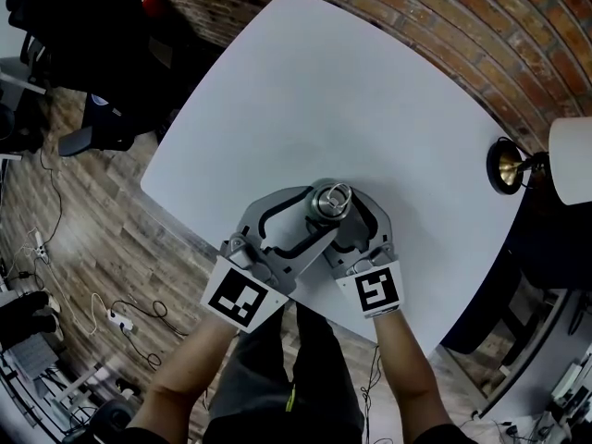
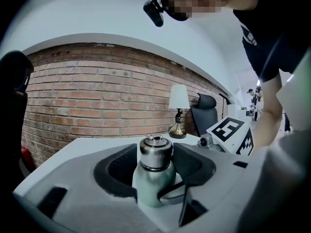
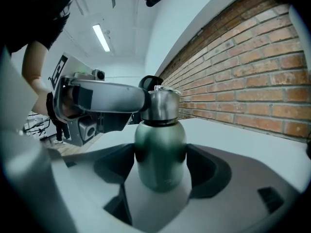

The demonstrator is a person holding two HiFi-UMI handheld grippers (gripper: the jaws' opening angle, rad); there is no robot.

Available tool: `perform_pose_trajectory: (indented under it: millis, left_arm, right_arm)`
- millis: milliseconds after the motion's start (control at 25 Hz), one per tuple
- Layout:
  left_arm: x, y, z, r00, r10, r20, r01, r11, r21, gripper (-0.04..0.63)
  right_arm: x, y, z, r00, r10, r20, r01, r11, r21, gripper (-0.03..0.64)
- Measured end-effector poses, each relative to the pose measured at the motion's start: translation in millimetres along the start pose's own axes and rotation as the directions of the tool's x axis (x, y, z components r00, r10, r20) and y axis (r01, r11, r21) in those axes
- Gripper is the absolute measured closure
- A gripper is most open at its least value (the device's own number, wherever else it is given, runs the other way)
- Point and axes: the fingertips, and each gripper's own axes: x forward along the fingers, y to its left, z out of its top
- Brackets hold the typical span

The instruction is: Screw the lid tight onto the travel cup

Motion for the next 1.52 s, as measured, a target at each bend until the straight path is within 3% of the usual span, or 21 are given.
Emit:
perform_pose_trajectory:
  millis: [240, 440, 560, 720, 960, 1160, 1400, 1520]
  left_arm:
    - [12.7, -1.7, -6.4, 0.999, 0.045, -0.029, -0.044, 0.998, 0.038, 0.336]
    - [16.2, -1.2, -8.5, 0.998, 0.059, -0.020, -0.057, 0.997, 0.056, 0.360]
    - [16.5, -2.3, -5.4, 1.000, -0.002, 0.011, 0.001, 0.998, 0.070, 0.362]
    - [16.5, -6.5, -5.0, 0.987, -0.163, 0.012, 0.160, 0.979, 0.125, 0.362]
    - [15.3, -12.4, -8.0, 0.923, -0.383, -0.040, 0.381, 0.896, 0.228, 0.350]
    - [15.0, -14.3, -6.8, 0.849, -0.528, -0.023, 0.523, 0.831, 0.188, 0.350]
    - [13.8, -14.7, -8.6, 0.749, -0.659, -0.072, 0.661, 0.736, 0.146, 0.350]
    - [13.8, -14.2, -10.6, 0.718, -0.690, -0.089, 0.696, 0.710, 0.110, 0.350]
  right_arm:
    - [1.5, 0.4, -0.7, 1.000, -0.002, -0.007, 0.002, 1.000, -0.008, 0.308]
    - [0.6, 0.2, -1.7, 1.000, 0.000, -0.003, 0.000, 1.000, -0.001, 0.308]
    - [0.6, 0.7, -2.0, 1.000, 0.006, -0.002, -0.006, 1.000, 0.006, 0.308]
    - [0.5, 0.7, -2.3, 1.000, 0.011, -0.002, -0.011, 1.000, 0.011, 0.308]
    - [-0.2, 0.8, -2.7, 1.000, 0.013, -0.002, -0.013, 1.000, 0.012, 0.308]
    - [-0.3, 1.8, -2.9, 1.000, 0.018, -0.002, -0.018, 1.000, 0.016, 0.308]
    - [1.4, 2.1, -2.2, 1.000, 0.019, -0.004, -0.019, 1.000, 0.017, 0.308]
    - [2.2, 2.2, -2.4, 1.000, 0.018, -0.003, -0.018, 1.000, 0.020, 0.308]
